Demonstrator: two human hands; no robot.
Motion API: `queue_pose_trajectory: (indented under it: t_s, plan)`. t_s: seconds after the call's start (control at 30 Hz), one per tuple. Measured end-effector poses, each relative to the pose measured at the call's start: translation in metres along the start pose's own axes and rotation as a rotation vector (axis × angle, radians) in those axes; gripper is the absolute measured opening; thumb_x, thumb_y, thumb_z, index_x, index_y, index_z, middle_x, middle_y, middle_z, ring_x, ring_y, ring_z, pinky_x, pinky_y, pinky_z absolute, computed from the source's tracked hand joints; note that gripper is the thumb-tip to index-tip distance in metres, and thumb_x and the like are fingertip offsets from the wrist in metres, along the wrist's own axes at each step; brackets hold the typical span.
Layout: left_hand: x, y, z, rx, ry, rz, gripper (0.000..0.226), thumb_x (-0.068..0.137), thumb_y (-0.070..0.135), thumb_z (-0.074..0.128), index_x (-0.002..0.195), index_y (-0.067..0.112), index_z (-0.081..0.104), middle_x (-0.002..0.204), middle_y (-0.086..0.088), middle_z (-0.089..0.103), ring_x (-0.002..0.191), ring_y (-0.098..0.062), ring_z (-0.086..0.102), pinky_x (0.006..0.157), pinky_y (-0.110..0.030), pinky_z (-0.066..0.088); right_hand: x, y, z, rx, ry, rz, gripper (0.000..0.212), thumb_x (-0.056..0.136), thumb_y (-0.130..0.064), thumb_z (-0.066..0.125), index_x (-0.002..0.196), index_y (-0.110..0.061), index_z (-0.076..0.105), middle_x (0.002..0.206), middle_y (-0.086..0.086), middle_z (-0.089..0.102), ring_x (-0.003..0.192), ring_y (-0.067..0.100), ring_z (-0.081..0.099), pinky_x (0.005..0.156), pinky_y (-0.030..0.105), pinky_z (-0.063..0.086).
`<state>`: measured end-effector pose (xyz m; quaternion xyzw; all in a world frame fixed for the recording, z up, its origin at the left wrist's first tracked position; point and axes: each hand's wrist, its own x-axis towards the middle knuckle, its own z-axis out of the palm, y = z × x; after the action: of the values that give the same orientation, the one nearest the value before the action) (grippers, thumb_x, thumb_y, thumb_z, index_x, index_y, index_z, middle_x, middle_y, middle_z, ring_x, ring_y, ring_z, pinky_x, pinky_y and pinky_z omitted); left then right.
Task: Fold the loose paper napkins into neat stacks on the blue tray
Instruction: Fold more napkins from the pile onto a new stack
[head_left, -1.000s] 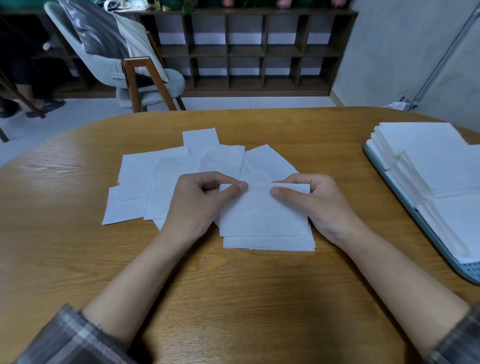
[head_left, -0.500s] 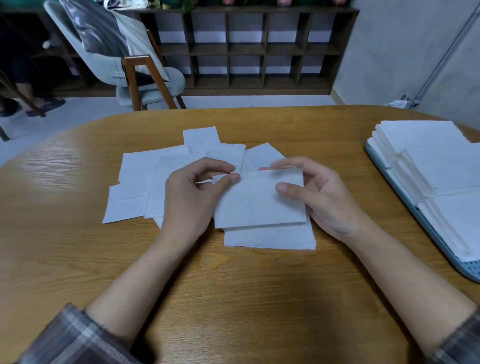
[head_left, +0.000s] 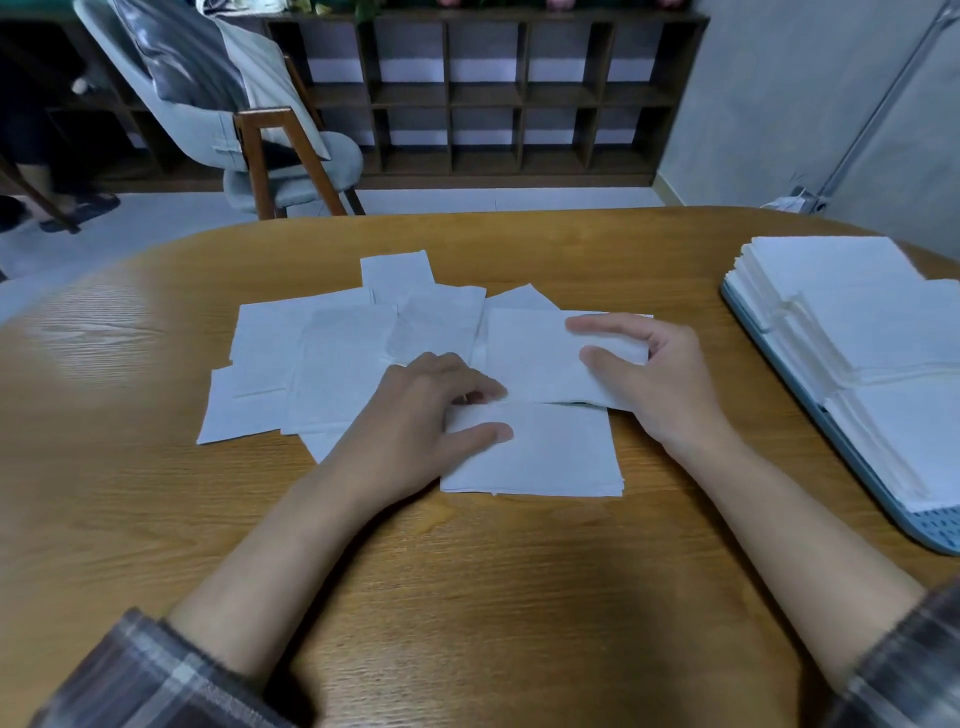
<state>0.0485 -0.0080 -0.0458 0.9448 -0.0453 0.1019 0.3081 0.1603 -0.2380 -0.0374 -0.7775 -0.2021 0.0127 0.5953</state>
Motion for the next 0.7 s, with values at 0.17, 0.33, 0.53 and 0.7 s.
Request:
queue_pose_trajectory:
  t_s: [0.17, 0.33, 0.53, 0.7]
  plan:
    - [-0.003, 0.005, -0.001, -0.101, 0.017, -0.021, 0.009, 0.089, 0.032, 0.084, 0.095, 0.029, 0.079, 0.094, 0.015, 0.068, 0.094, -0.004, 0.064, 0.077, -0.01, 0.04, 0.002, 0.0, -0.002, -0.035, 0.027, -0.037, 0.029, 0.096, -0.004, 0.071, 0.11, -0.026, 0.082, 0.115, -0.025, 0.076, 0.117, -0.014, 0.06, 0.099, 0.004, 0.04]
    - [-0.005, 0.014, -0.008, -0.212, 0.104, -0.021, 0.01, 0.093, 0.019, 0.081, 0.101, 0.026, 0.081, 0.1, 0.019, 0.076, 0.1, 0.001, 0.067, 0.078, -0.008, 0.04, 0.001, -0.001, -0.002, 0.006, 0.018, -0.06, 0.029, 0.098, -0.001, 0.068, 0.116, -0.02, 0.08, 0.119, -0.021, 0.075, 0.118, -0.013, 0.061, 0.1, 0.005, 0.041]
    - [-0.006, 0.01, -0.005, -0.191, 0.079, 0.005, 0.012, 0.091, 0.015, 0.081, 0.097, 0.025, 0.078, 0.097, 0.019, 0.075, 0.1, -0.004, 0.068, 0.077, -0.01, 0.042, 0.0, -0.001, -0.001, 0.024, -0.015, -0.055, 0.027, 0.098, -0.006, 0.069, 0.116, -0.022, 0.08, 0.121, -0.019, 0.076, 0.123, -0.008, 0.061, 0.108, 0.014, 0.043]
    - [-0.007, 0.017, -0.011, -0.316, 0.088, -0.005, 0.019, 0.09, 0.005, 0.078, 0.091, 0.024, 0.075, 0.1, 0.014, 0.076, 0.101, -0.007, 0.07, 0.086, -0.016, 0.047, 0.001, -0.001, -0.004, 0.1, 0.006, -0.09, 0.023, 0.099, -0.007, 0.068, 0.116, -0.018, 0.079, 0.121, -0.016, 0.076, 0.124, -0.005, 0.062, 0.104, 0.011, 0.042]
